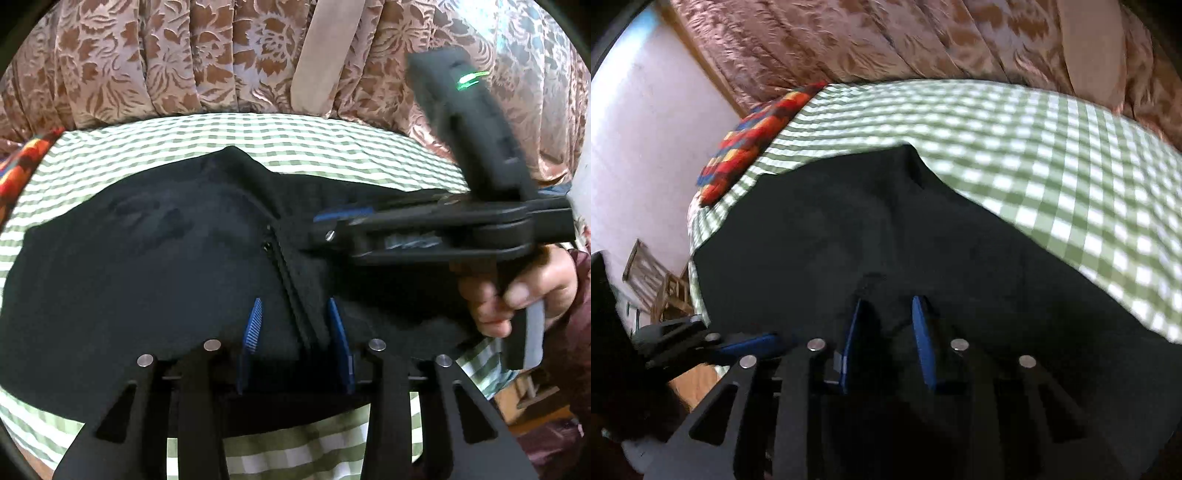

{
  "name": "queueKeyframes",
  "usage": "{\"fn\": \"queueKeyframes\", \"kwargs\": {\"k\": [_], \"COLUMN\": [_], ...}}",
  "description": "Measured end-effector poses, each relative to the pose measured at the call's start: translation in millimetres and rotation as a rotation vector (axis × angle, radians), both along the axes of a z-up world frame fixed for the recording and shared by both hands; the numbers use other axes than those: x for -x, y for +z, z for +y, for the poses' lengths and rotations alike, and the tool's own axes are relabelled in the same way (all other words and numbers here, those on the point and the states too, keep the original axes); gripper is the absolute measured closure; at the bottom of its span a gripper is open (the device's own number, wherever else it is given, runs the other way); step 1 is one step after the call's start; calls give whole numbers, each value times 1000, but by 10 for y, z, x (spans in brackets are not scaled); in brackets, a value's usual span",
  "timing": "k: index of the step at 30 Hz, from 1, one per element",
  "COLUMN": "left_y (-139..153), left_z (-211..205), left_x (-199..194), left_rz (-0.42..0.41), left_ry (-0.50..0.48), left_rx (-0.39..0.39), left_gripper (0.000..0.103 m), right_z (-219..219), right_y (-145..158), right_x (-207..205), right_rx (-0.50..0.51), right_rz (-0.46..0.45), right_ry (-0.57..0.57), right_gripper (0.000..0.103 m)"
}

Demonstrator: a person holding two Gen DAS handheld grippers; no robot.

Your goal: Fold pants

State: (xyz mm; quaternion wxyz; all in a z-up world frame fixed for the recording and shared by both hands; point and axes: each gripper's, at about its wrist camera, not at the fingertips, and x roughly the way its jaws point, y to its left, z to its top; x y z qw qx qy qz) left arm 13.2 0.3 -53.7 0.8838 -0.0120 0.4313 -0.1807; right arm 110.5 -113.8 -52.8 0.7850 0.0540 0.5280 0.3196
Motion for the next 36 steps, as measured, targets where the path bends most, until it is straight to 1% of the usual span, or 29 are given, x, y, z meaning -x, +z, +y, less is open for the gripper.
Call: {"fn": "queueKeyframes", "kwargs": {"k": [1,4,5,7,12,18,23,24,26,28,31,34,36], "left_y": [-11,-19,-17,-6,6,15,1,-6,-21,-41,-68,-100,-108], "left_z": [3,23,21,20,45,59,65,72,91,119,125,127,155], "left_x": [-2,5,11,33,82,117,125,123,114,94,70,50,35], "left_rz": [-2,-2,-6,-15,-20,-27,-24,-22,-20,-9,-5,-3,4], "left_ry": [5,9,10,14,29,43,49,51,62,67,72,77,90], "left_rx": [-8,3,0,-5,0,-1,5,9,12,28,31,25,28], "left_gripper": [67,67,65,64,64,64,64,63,59,59,59,59,51], "right_z": [-13,-60,-90,-132,-274,-482,-517,-496,-445,-358,-250,-96,-12], "right_y": [-11,23,49,118,300,467,533,537,521,488,405,265,229], "right_x": [-4,8,28,78,332,681,1021,1088,1182,1258,1262,1235,1244], "right_rx": [-15,-39,-45,-63,-90,-93,-56,-48,-36,-21,3,69,109], "right_rz": [-1,1,0,-21,-54,-71,-74,-73,-71,-73,-75,-84,-113], "right_ry": [-7,-24,-33,-51,-73,-81,-28,-11,14,40,54,59,70], "right_gripper": [77,77,77,77,77,77,79,80,80,80,81,82,82]}}
